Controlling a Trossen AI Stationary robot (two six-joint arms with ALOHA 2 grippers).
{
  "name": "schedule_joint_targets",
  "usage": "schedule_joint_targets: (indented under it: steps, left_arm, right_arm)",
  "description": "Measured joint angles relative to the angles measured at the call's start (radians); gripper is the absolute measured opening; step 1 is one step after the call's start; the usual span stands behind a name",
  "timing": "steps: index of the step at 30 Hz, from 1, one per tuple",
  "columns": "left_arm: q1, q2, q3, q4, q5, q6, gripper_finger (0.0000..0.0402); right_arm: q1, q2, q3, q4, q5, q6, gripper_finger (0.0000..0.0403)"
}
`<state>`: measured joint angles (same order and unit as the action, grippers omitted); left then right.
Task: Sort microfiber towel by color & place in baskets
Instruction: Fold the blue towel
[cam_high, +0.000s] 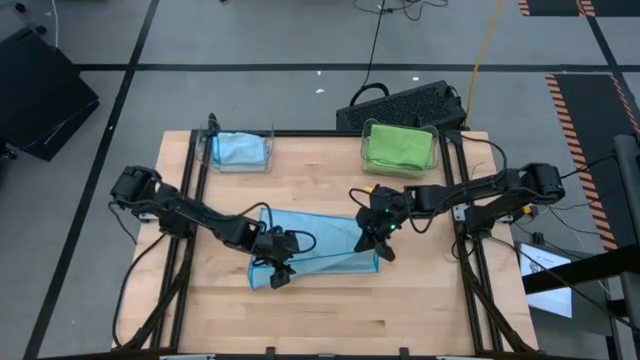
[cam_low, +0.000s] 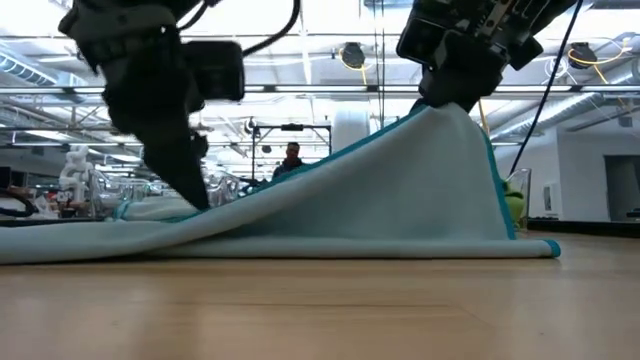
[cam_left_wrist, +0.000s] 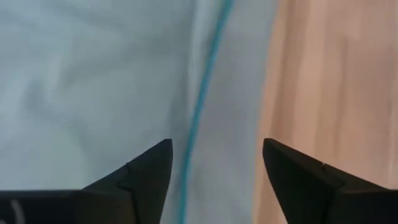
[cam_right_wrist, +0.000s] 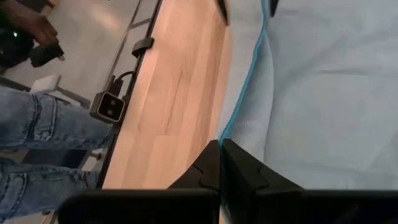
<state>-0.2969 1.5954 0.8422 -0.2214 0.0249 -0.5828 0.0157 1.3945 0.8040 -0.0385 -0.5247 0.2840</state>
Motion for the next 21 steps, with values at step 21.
schedule_joint_targets:
  steps: [21]
  left_arm:
    - [0.115,0.111,-0.003,0.188,0.211,0.2,0.013]
  right_arm:
    - [0.022,0.0,0.0,0.007,0.031,-0.01,0.0]
